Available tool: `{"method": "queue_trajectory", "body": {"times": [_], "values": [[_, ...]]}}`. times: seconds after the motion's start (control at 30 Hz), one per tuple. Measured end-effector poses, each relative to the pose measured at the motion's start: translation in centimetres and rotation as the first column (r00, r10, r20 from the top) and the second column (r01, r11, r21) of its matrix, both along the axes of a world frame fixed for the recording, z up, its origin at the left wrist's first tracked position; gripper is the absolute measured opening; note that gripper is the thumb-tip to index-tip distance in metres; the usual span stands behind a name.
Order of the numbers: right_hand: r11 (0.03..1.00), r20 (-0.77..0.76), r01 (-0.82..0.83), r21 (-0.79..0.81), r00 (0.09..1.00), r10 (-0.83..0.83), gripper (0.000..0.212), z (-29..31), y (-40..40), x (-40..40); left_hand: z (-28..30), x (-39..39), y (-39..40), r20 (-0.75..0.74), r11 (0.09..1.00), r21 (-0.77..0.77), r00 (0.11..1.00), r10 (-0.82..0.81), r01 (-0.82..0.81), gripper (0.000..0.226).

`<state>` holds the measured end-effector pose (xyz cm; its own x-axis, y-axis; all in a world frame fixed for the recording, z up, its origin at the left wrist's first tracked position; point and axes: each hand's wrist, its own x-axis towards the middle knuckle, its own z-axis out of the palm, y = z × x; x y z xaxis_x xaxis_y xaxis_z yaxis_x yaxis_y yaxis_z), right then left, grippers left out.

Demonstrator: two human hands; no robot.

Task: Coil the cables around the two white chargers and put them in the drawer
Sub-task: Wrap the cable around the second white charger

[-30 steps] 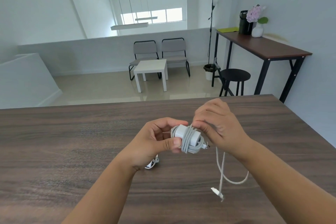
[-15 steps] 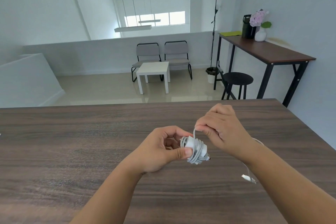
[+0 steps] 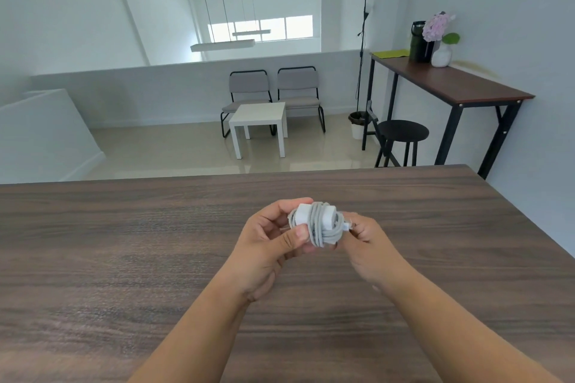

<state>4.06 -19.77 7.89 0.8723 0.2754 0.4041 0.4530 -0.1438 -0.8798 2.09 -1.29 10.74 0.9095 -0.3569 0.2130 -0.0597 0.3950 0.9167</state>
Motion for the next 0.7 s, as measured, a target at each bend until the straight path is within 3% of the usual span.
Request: {"method": "queue_trajectory", "body": {"times": [0.13, 0.2, 0.3, 0.37, 0.5, 0.6, 0.7], "values": [[0.976, 0.025, 0.108, -0.188, 0.994, -0.105, 0.029, -1.3, 0.3, -0.8, -0.5, 0.6, -0.8, -0.070, 0.982, -0.045, 0.982, 0.178, -0.181, 0.041], [0.974, 0.012, 0.110, -0.197, 0.994, -0.110, 0.029, -1.0, 0.6, -1.2, -0.8, 0.6, -1.3, -0.116, 0.970, -0.070, 0.968, 0.223, -0.232, 0.034], [0.989, -0.126, 0.038, -0.140, 0.990, -0.056, 0.022, -0.8, 1.0, -1.7, -0.7, 0.7, -2.1, -0.179, 0.938, -0.119, 0.936, 0.302, -0.325, 0.037], [0.985, -0.171, 0.026, -0.170, 0.984, -0.056, 0.022, -0.9, 1.3, -2.3, -0.6, 1.1, -2.1, -0.163, 0.906, -0.072, 0.901, 0.401, -0.416, 0.036], [0.886, 0.018, 0.174, -0.429, 0.983, -0.184, 0.021, -0.2, 1.0, -3.4, -1.3, 1.6, -2.0, 0.117, 0.756, 0.316, 0.814, 0.569, -0.573, 0.038], [0.786, 0.235, 0.263, -0.559, 0.960, -0.154, 0.027, 1.1, 0.3, -3.4, -1.3, 1.2, -2.1, 0.229, 0.697, 0.401, 0.802, 0.552, -0.594, 0.035], [0.663, 0.345, 0.339, -0.668, 0.930, -0.128, 0.030, 2.7, -1.2, -3.0, -1.3, 0.8, -2.0, 0.441, 0.603, 0.485, 0.772, 0.457, -0.634, 0.037]]}}
